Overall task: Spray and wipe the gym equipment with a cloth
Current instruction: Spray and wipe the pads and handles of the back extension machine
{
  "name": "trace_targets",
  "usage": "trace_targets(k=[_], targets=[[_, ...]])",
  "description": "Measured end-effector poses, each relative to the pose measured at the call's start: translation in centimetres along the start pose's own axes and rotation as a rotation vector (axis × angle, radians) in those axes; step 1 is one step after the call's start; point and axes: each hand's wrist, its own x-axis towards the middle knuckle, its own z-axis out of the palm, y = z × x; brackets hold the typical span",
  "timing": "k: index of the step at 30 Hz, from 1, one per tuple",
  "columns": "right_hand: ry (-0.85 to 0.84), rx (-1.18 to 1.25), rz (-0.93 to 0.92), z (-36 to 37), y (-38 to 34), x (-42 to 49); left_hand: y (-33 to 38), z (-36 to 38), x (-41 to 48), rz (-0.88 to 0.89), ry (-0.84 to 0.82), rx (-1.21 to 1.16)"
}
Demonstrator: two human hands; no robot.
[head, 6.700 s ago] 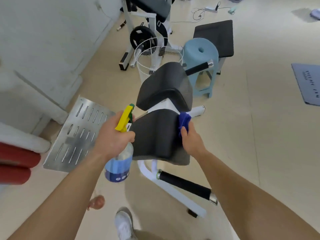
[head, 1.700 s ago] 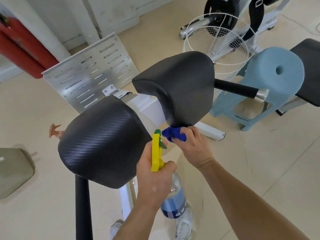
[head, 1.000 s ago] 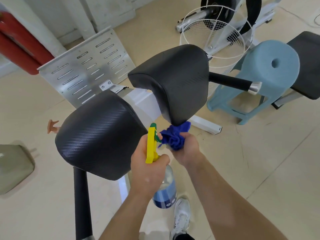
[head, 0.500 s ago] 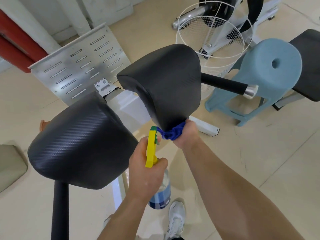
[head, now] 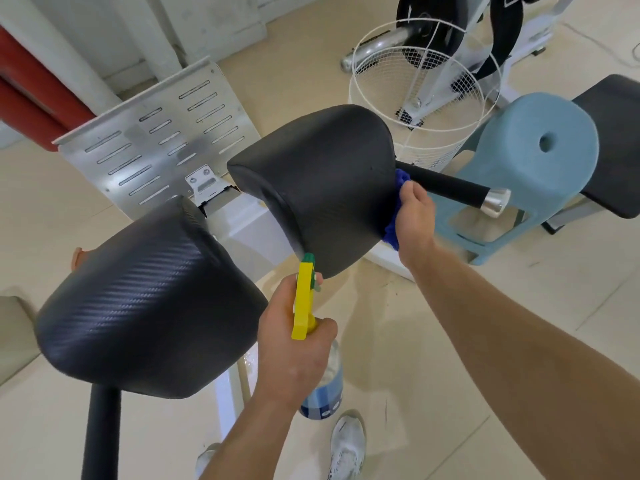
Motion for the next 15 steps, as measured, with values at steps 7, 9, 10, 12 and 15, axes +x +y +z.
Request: trace_targets(k=[7, 9, 10, 12, 15], targets=[[-0.008, -0.173, -0.476, 2.9, -7.5, -1.4, 2.4, -0.1, 0.7, 0.052, 0.003, -0.014], [-0.017, -0.248, -0.598, 3.2, -7.3, -1.6, 3.4, 0.0, 0.9, 0.074, 0.006, -0.019], [-0.009, -0.301, -0.663, 3.1, -6.5, -1.9, 3.7, 0.0, 0.9, 0.082, 0.009, -0.025], [0.054, -0.461, -0.820, 2.8, -4.1, -3.1, 4.2, -0.2, 1.0, 0.104, 0.018, -0.036], [0.173, -0.561, -0.967, 3.5, 0.6, -5.9, 4.6, -0.6, 1.1, 0.124, 0.038, -0.031]])
